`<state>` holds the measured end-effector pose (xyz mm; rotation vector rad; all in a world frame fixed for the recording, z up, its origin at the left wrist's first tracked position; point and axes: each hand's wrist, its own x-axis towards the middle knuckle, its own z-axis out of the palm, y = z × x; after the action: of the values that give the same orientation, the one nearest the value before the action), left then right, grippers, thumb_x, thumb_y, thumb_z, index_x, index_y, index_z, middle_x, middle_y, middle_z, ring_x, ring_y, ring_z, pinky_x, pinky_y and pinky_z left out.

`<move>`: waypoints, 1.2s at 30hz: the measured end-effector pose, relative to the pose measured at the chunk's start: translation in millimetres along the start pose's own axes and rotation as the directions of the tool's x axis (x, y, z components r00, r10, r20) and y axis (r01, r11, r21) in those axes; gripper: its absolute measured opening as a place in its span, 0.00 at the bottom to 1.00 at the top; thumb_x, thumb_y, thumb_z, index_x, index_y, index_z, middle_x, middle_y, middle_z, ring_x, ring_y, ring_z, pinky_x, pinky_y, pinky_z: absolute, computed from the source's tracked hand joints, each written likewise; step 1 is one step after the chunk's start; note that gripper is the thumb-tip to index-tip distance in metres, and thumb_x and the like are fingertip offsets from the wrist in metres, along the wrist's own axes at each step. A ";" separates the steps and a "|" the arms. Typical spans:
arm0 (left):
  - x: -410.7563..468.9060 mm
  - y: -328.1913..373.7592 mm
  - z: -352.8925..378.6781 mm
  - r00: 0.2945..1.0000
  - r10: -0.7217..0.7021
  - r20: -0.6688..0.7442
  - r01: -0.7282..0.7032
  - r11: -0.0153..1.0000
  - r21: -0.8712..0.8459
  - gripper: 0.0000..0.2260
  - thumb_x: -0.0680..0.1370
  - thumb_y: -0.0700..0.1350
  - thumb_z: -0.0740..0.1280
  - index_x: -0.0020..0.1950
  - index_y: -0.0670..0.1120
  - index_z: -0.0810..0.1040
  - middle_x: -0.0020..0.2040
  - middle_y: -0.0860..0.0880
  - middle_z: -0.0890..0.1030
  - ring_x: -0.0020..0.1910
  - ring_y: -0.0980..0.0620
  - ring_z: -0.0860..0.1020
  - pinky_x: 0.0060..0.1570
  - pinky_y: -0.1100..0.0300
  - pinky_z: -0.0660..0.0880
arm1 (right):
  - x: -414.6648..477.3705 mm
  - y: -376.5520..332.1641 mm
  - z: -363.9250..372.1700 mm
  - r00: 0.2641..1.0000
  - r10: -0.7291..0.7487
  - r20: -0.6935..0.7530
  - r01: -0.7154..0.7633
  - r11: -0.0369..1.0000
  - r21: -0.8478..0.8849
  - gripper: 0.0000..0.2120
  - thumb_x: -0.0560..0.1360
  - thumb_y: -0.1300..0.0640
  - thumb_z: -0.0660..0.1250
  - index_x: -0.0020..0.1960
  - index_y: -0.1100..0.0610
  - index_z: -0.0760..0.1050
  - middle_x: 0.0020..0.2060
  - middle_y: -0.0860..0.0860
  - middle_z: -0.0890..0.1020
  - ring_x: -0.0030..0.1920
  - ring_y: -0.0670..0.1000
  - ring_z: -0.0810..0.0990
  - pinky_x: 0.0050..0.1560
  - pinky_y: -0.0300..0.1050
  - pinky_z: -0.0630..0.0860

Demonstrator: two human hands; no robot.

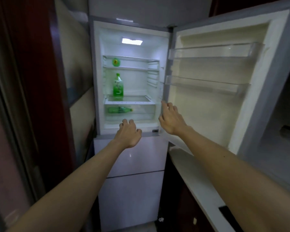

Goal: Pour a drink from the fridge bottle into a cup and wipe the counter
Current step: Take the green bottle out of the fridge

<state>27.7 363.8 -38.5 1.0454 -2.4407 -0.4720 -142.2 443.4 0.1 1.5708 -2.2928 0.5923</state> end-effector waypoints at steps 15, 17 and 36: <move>58.8 -84.7 -33.3 0.984 -0.125 -0.125 0.141 0.983 0.120 0.13 0.80 0.47 0.56 0.58 0.39 0.68 0.58 0.39 0.69 0.56 0.41 0.71 0.50 0.54 0.68 | 97.4 -53.0 76.2 0.982 -0.163 0.099 0.159 0.986 0.043 0.29 0.82 0.53 0.52 0.79 0.56 0.45 0.75 0.57 0.58 0.70 0.61 0.62 0.64 0.61 0.69; 78.6 -84.3 -33.2 0.983 -0.111 -0.148 0.132 0.981 0.144 0.13 0.80 0.46 0.57 0.58 0.38 0.68 0.58 0.38 0.69 0.57 0.40 0.71 0.51 0.54 0.68 | 117.3 -49.5 80.8 0.980 -0.182 0.084 0.178 0.983 0.050 0.28 0.82 0.53 0.52 0.79 0.57 0.47 0.74 0.58 0.59 0.70 0.61 0.62 0.62 0.61 0.70; 281.1 -85.1 -20.0 0.967 -0.081 -0.241 0.109 0.989 0.104 0.24 0.80 0.47 0.56 0.72 0.37 0.59 0.65 0.37 0.65 0.60 0.38 0.70 0.60 0.45 0.71 | 293.3 16.2 125.0 0.975 -0.223 0.009 0.221 0.970 0.099 0.29 0.82 0.53 0.52 0.79 0.57 0.44 0.73 0.60 0.60 0.69 0.60 0.62 0.65 0.60 0.68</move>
<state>-84.8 96.5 11.7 1.1984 -2.2358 -0.2221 -264.0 149.2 24.6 1.8551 -2.0902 0.6402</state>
